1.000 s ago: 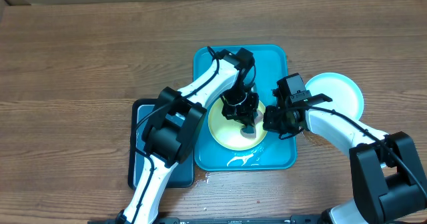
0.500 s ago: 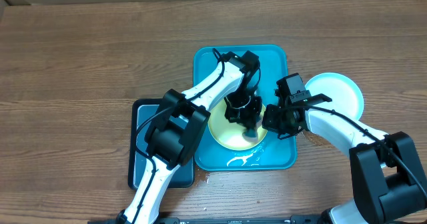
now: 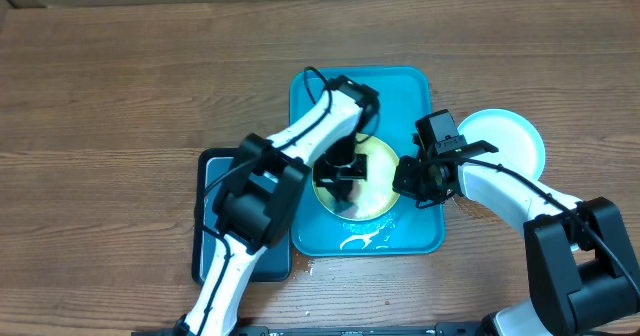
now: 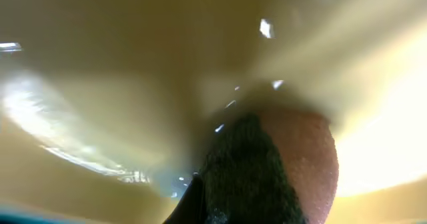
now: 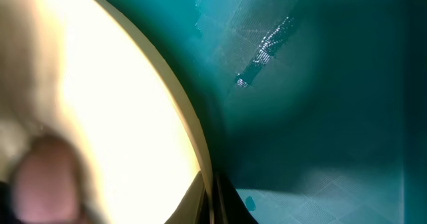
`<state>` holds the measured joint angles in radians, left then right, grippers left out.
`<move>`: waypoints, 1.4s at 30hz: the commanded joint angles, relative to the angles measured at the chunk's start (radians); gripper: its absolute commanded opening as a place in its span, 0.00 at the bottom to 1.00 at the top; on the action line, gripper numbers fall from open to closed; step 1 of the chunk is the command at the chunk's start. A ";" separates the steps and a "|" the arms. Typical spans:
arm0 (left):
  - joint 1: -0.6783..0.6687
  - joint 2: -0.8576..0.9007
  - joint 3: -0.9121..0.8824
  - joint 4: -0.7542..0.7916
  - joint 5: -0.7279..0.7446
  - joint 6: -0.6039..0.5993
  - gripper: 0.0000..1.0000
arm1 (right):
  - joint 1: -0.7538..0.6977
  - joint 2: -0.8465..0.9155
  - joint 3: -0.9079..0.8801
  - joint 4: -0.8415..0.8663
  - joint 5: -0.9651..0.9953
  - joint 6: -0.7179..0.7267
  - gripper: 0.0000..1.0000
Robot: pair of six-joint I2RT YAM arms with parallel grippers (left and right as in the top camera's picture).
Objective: Clean dirty plates on tray and stack at the side
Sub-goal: 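Scrub the yellow plate with the sponge while the right gripper holds it, then return the sponge to the basin with the left gripper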
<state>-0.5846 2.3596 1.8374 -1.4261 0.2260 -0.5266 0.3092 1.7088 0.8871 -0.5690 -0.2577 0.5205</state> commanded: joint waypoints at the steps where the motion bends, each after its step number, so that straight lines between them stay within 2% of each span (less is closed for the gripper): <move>1: 0.117 0.026 -0.016 0.014 -0.327 -0.103 0.04 | -0.024 0.022 -0.015 0.000 0.108 0.011 0.04; 7: 0.190 -0.022 -0.004 0.071 -0.220 -0.085 0.04 | -0.024 0.022 -0.015 -0.001 0.108 0.008 0.04; 10: 0.192 -0.113 -0.002 0.108 -0.179 -0.044 0.05 | -0.024 0.022 -0.015 -0.001 0.108 0.007 0.04; 17: 0.195 -0.381 -0.002 0.109 -0.185 0.004 0.04 | -0.024 0.022 -0.015 -0.002 0.108 0.007 0.04; 23: 0.213 -0.541 -0.002 -0.049 -0.353 0.010 0.04 | -0.024 0.022 -0.015 -0.006 0.108 -0.002 0.04; 26: 0.222 -0.562 -0.011 -0.143 -0.476 0.006 0.04 | -0.024 0.022 -0.015 -0.009 0.107 -0.032 0.04; 29: 0.227 -0.560 -0.072 -0.166 -0.579 -0.007 0.05 | -0.024 0.022 -0.015 -0.012 0.107 -0.090 0.04; 33: 0.249 -0.560 -0.250 -0.076 -0.588 -0.035 0.04 | -0.023 0.022 -0.015 -0.024 0.092 -0.133 0.04; 37: 0.298 -0.560 -0.456 0.100 -0.465 -0.035 0.04 | -0.023 0.022 -0.016 -0.038 0.092 -0.132 0.04; 42: 0.379 -0.560 -0.584 0.270 -0.293 -0.025 0.04 | -0.023 0.022 -0.016 -0.038 0.092 -0.132 0.04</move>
<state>-0.2478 1.8004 1.2911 -1.2003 -0.1898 -0.5480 0.2951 1.7103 0.8928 -0.5877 -0.2466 0.4133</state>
